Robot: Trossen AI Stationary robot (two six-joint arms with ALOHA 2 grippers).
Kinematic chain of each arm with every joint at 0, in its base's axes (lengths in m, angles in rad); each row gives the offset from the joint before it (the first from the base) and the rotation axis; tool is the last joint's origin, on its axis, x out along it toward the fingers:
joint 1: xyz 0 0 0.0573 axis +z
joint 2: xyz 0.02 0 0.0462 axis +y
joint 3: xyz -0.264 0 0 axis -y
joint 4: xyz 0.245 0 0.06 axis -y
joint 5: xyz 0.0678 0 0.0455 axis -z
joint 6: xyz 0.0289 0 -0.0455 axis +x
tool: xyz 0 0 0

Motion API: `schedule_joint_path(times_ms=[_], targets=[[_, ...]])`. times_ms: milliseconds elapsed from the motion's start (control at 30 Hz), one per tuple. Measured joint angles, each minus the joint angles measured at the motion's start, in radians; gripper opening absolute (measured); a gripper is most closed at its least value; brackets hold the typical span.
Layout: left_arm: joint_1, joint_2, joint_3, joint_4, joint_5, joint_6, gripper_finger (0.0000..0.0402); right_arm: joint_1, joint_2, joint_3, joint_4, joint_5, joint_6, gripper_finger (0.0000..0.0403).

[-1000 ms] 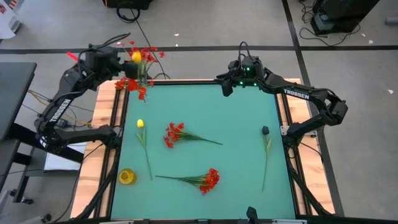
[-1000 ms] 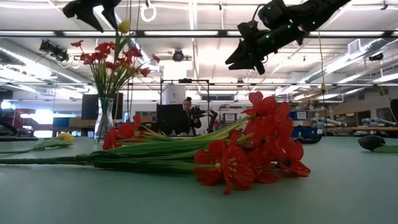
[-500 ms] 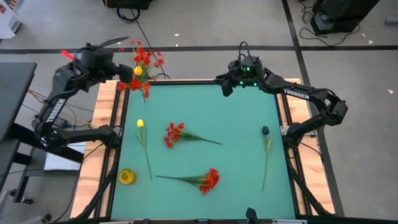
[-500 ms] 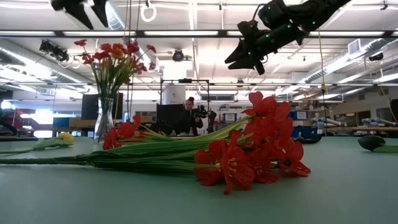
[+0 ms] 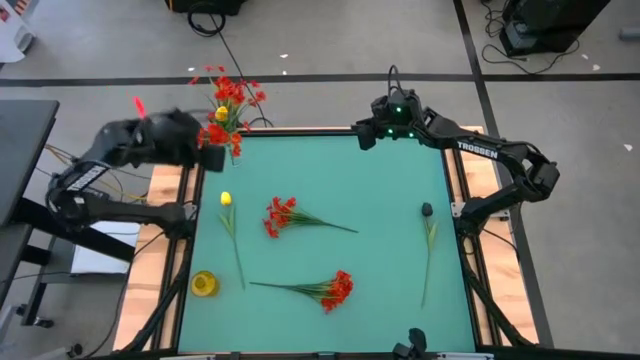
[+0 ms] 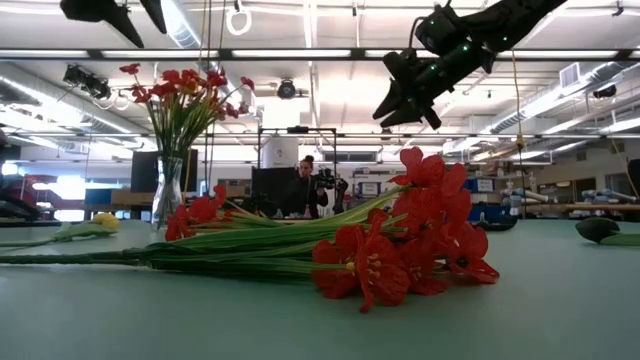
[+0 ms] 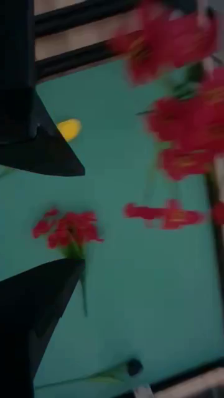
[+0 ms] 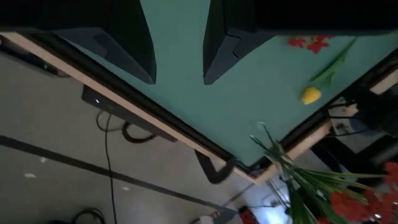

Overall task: Sort flowers into vase by color
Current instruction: Put the yellow flower into the transparent vase

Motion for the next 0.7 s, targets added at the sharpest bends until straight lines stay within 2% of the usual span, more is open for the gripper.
schedule_joint_path(times_ms=[167,367,500,700], targets=[[-0.234,0.006,-0.175,0.046,-0.040,-0.240,0.0214,-0.004,0.000,0.000,-0.064,0.039,-0.001,0.0141],[-0.419,0.004,-0.404,0.165,-0.045,-0.463,0.0211,-0.004,0.000,0.000,-0.076,0.038,-0.003,0.0140],[-0.487,0.004,-0.559,0.244,-0.039,-0.601,0.0211,-0.004,0.000,0.000,-0.076,0.036,-0.003,0.0140],[-0.498,0.003,-0.724,0.351,-0.002,-0.750,0.0211,-0.004,0.000,0.000,-0.091,0.017,-0.005,0.0140]])
